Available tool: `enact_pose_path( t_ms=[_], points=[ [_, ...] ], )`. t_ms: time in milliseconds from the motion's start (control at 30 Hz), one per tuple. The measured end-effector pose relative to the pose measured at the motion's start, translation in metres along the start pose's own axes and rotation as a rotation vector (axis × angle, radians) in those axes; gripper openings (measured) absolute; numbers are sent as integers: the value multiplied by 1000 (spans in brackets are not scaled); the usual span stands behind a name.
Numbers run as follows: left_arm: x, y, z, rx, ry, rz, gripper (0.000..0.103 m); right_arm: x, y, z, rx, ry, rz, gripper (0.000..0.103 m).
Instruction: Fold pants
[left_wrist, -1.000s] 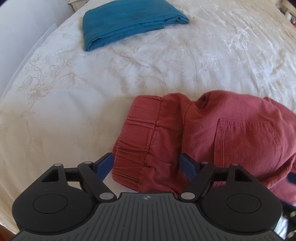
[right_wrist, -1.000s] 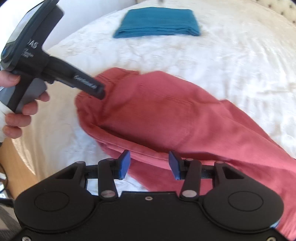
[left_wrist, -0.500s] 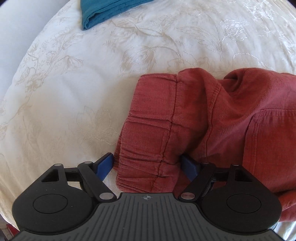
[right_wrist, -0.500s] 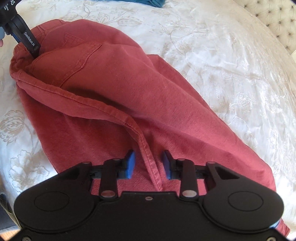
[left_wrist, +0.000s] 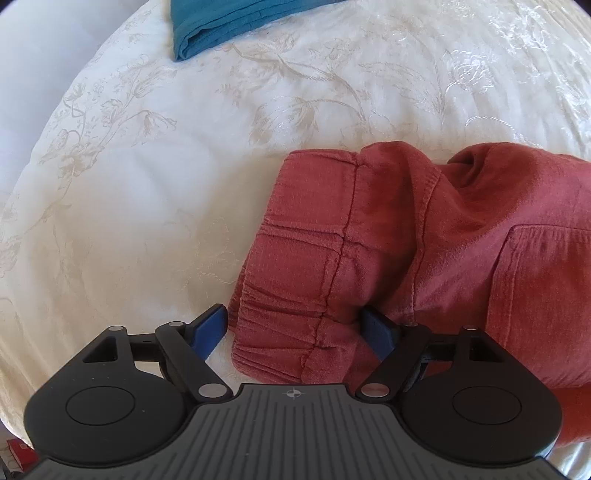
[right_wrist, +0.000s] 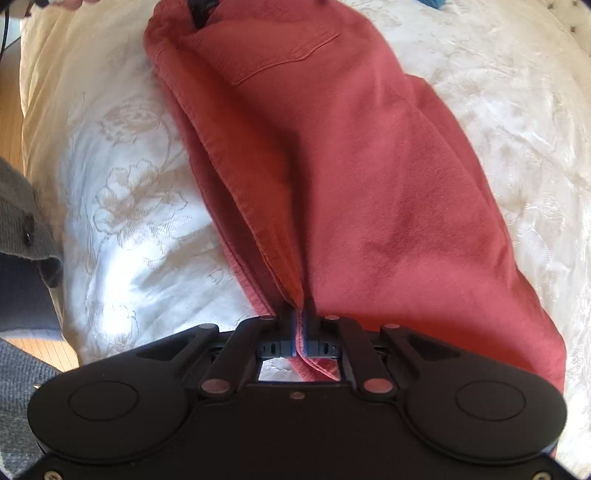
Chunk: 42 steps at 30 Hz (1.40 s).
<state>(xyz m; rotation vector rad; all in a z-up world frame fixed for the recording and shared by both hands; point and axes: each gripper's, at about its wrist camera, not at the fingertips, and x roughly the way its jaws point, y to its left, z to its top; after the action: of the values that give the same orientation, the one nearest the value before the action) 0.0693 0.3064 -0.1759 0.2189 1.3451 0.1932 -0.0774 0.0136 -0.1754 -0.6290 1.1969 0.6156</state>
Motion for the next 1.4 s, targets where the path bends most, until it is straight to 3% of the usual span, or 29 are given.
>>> enact_pose_path(
  t_ms=[167,267,333,433,567,667,733,867,933,1067,1167,1200,1233,1267,1400],
  points=[
    [-35,-7,-5,32,-85,35,76,-2,-5,4,45,1,15,12],
    [-69,-24,-14,85,-190,24,76,-17,-20,2,220,-38,14,20],
    [-90,-42,-22,125,-257,4,76,-29,-25,-7,338,-73,-11,41],
    [-108,-74,-32,195,-306,-87,76,-48,-38,-31,581,-114,-46,47],
    [-108,-124,-48,307,-279,-212,76,-58,-67,-85,957,-123,-111,47],
    [-99,-158,-67,367,-268,-220,76,-62,-95,-137,1254,-149,-114,47],
    [-90,-175,-76,381,-241,-182,76,-61,-110,-168,1404,-163,-114,50],
    [-61,-192,-91,413,-125,-53,76,-56,-133,-213,1600,-204,-80,54],
    [-55,-190,-97,400,-123,-57,77,-51,-139,-232,1688,-216,-31,62],
    [-53,-185,-95,342,-96,-53,77,-46,-145,-254,1793,-248,56,62],
    [-50,-186,-91,307,-66,-41,77,-42,-148,-261,1856,-300,114,56],
    [-49,-186,-90,299,-58,-39,77,-40,-149,-264,1879,-305,134,45],
    [-48,-185,-89,292,-49,-37,77,-38,-151,-266,1901,-305,157,24],
    [-47,-184,-88,288,-44,-36,77,-37,-152,-267,1909,-304,169,12],
    [-45,-180,-78,284,-40,-44,76,-53,-155,-262,1807,-287,130,7]
  ],
)
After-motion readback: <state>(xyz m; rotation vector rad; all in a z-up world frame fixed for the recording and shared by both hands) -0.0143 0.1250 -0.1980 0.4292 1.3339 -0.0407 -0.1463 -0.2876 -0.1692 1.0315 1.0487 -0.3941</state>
